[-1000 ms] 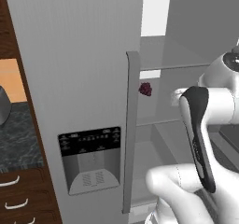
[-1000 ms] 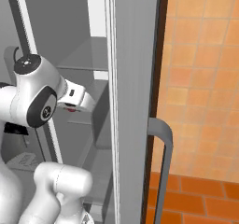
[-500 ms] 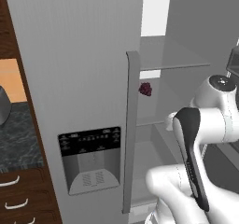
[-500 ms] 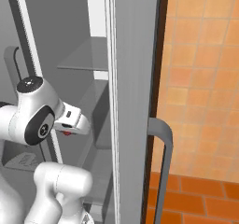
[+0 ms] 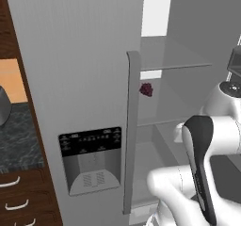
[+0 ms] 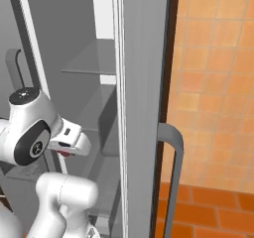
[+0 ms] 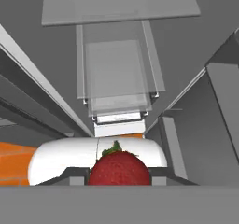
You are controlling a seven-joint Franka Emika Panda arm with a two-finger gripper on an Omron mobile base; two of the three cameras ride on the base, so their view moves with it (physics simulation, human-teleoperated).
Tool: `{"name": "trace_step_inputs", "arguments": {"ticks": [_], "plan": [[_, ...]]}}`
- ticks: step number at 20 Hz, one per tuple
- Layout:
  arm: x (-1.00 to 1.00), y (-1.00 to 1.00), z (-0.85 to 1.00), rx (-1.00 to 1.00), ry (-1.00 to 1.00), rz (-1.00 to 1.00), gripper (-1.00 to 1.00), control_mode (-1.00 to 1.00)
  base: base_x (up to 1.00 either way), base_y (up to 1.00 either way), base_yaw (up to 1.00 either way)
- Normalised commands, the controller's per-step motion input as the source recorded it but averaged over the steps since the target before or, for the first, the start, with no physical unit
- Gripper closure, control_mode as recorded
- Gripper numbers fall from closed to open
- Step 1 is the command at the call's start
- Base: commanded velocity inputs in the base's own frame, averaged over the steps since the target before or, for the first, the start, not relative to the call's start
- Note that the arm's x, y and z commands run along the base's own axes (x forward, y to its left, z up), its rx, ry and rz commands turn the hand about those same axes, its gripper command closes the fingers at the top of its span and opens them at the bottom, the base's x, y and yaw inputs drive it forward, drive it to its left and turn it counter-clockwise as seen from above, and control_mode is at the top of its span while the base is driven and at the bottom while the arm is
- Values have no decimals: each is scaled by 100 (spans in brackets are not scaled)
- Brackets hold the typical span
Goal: Take the strawberry from the fridge and place it on top of the pancake, located on the dining counter.
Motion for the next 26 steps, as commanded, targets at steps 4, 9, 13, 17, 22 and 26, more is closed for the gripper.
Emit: {"name": "trace_step_inputs", "arguments": {"ticks": [4, 9, 13, 17, 22, 26], "plan": [[0, 0, 0, 0, 0, 0, 100, 100, -62, -1, 0], [0, 0, 0, 0, 0, 0, 100, 100, -98, 1, 0], [0, 0, 0, 0, 0, 0, 100, 100, -100, -7, 9], [0, 0, 0, 0, 0, 0, 100, 100, -85, -59, 36], [0, 0, 0, 0, 0, 0, 100, 100, -71, -50, 81], [0, 0, 0, 0, 0, 0, 100, 100, -53, -8, 96]]}}
